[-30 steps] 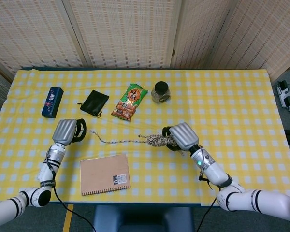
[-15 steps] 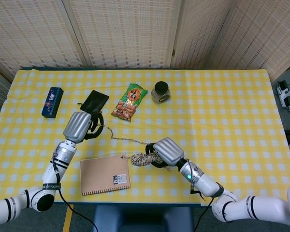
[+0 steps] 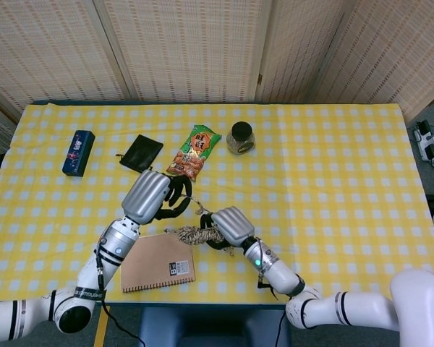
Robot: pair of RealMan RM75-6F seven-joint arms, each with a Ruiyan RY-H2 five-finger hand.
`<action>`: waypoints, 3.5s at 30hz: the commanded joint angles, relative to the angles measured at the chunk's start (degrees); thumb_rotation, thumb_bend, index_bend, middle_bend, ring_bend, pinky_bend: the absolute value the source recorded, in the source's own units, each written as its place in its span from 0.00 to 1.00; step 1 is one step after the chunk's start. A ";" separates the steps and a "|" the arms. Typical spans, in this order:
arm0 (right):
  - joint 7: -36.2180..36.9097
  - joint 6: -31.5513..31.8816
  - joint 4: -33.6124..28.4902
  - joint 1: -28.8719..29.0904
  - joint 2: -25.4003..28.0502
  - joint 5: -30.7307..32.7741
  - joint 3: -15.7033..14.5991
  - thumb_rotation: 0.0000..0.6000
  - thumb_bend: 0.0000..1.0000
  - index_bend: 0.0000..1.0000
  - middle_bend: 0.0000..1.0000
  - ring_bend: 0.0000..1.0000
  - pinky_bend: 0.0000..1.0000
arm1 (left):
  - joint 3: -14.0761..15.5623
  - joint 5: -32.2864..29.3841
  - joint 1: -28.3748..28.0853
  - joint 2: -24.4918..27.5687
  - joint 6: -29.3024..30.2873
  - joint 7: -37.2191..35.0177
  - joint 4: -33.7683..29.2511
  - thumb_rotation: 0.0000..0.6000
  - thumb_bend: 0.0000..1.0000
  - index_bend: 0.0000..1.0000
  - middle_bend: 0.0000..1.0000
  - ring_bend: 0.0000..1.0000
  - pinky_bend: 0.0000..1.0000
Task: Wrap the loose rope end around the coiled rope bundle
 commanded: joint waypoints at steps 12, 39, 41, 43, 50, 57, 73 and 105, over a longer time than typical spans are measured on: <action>7.74 -1.22 6.67 0.37 -4.33 -1.75 2.53 1.00 0.65 0.81 0.69 0.74 0.66 | 3.08 4.86 4.69 5.49 -0.38 -15.25 -0.50 1.00 0.69 0.70 0.86 0.77 0.75; 24.39 9.43 21.61 1.09 -18.23 -4.84 13.52 1.00 0.68 0.81 0.69 0.73 0.66 | 13.96 24.97 8.13 11.78 -0.40 -27.68 -2.84 1.00 0.69 0.70 0.86 0.77 0.75; 27.95 10.23 21.32 0.52 -17.64 -6.18 14.20 1.00 0.68 0.81 0.69 0.73 0.66 | 14.90 25.71 8.36 11.40 -0.32 -28.96 -1.09 1.00 0.69 0.70 0.86 0.77 0.75; 30.73 10.76 20.62 -0.13 -16.70 -7.22 14.59 1.00 0.68 0.81 0.69 0.73 0.66 | 15.54 25.38 8.60 11.01 -0.43 -30.14 0.47 1.00 0.69 0.70 0.86 0.76 0.75; 38.77 11.01 13.95 -3.84 -9.63 -9.91 14.89 1.00 0.68 0.83 0.71 0.74 0.66 | 16.94 21.56 10.32 8.68 -0.14 -35.54 9.01 1.00 0.69 0.70 0.86 0.76 0.75; 44.06 11.86 9.67 -7.00 -3.98 -11.49 14.84 1.00 0.68 0.84 0.71 0.75 0.66 | 17.66 17.14 10.86 6.37 -3.00 -39.48 17.29 1.00 0.69 0.70 0.86 0.77 0.75; 54.55 11.14 3.87 -10.59 5.61 -18.35 10.67 1.00 0.68 0.85 0.72 0.76 0.67 | 14.61 6.10 8.75 0.65 -9.23 -31.06 28.95 1.00 0.69 0.70 0.86 0.76 0.75; 36.98 -7.11 -6.05 -1.42 13.23 -21.29 -1.45 1.00 0.68 0.85 0.72 0.76 0.67 | 4.60 5.75 -1.30 3.74 -4.79 -7.59 12.55 1.00 0.69 0.69 0.86 0.76 0.75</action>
